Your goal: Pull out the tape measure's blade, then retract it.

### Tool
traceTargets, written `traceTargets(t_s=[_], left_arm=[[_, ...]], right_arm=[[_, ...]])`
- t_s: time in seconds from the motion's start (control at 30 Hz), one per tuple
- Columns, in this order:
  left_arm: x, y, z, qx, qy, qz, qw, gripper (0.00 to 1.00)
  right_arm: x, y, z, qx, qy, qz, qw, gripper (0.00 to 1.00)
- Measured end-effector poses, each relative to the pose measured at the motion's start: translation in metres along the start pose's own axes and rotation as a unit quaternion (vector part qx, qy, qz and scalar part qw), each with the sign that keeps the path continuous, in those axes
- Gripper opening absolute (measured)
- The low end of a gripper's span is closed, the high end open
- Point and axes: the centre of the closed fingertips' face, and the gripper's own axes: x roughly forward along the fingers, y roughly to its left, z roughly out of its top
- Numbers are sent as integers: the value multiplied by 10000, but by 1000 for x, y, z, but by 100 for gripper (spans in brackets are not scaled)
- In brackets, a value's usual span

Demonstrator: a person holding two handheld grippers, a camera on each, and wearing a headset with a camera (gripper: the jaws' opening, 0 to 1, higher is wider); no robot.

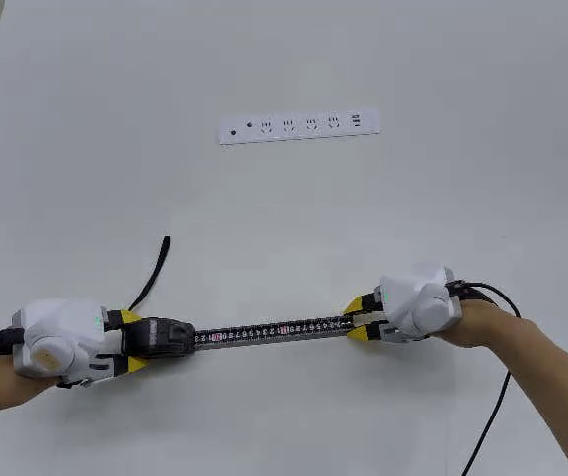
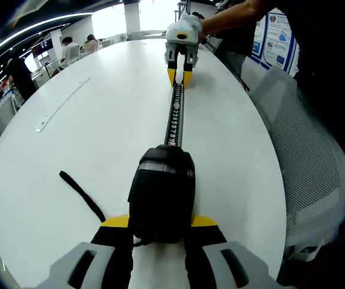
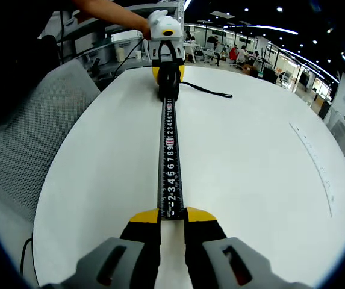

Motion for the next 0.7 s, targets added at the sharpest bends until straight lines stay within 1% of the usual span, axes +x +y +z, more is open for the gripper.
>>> traceTargets(t_s=[0.4, 0.6, 0.7], left_arm=[[2, 0, 0, -54, 36, -43, 10000, 30], [3, 0, -3, -19, 147, -45, 9999, 30], [3, 1, -4, -11, 147, -48, 9999, 30]], right_arm=[[0, 1, 0, -57, 71, 31, 10000, 14], [0, 0, 0, -52, 79, 20, 10000, 14], [-1, 0, 0, -42, 70, 33, 10000, 14]])
